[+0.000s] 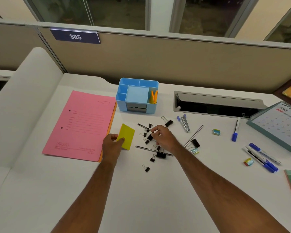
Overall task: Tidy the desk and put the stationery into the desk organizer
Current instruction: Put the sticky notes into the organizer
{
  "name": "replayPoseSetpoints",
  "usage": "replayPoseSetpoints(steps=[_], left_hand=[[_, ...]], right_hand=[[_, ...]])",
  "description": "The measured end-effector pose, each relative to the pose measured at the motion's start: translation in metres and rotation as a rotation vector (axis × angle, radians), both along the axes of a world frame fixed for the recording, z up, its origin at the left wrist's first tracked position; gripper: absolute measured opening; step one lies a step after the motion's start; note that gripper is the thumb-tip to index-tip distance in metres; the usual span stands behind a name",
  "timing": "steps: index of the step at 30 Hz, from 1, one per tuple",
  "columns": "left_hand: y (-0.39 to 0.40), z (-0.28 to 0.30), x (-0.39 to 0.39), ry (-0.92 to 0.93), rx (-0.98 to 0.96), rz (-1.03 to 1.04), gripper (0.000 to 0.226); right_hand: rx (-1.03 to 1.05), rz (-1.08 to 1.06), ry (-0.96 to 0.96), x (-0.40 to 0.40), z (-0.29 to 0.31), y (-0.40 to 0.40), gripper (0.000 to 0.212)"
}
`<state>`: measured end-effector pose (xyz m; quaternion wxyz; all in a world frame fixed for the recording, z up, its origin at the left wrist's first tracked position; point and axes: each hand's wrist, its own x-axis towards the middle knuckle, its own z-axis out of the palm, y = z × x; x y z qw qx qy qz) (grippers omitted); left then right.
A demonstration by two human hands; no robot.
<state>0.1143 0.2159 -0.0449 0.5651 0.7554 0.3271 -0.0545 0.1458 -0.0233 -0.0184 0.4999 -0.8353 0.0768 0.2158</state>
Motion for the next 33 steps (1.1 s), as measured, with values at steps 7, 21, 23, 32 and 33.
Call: replayPoseSetpoints(steps=[7, 21, 23, 32, 33], left_hand=[[-0.012, 0.011, -0.017, -0.112, -0.299, 0.101, 0.023], [-0.038, 0.042, 0.002, -0.309, -0.209, -0.135, 0.023], [-0.033, 0.030, 0.004, -0.325, -0.004, -0.195, 0.025], [-0.009, -0.031, 0.009, -0.288, 0.604, -0.530, 0.059], [-0.007, -0.036, 0.011, -0.278, 0.625, -0.565, 0.061]], right_hand=[[0.170, 0.005, 0.105, -0.005, -0.001, 0.017, 0.024], [0.257, -0.027, -0.100, 0.026, 0.046, -0.003, 0.019], [0.247, -0.095, -0.169, 0.037, 0.060, -0.012, 0.025], [0.069, -0.193, -0.423, 0.104, 0.078, -0.042, 0.022], [0.056, -0.180, -0.434, 0.111, 0.076, -0.041, 0.024]])
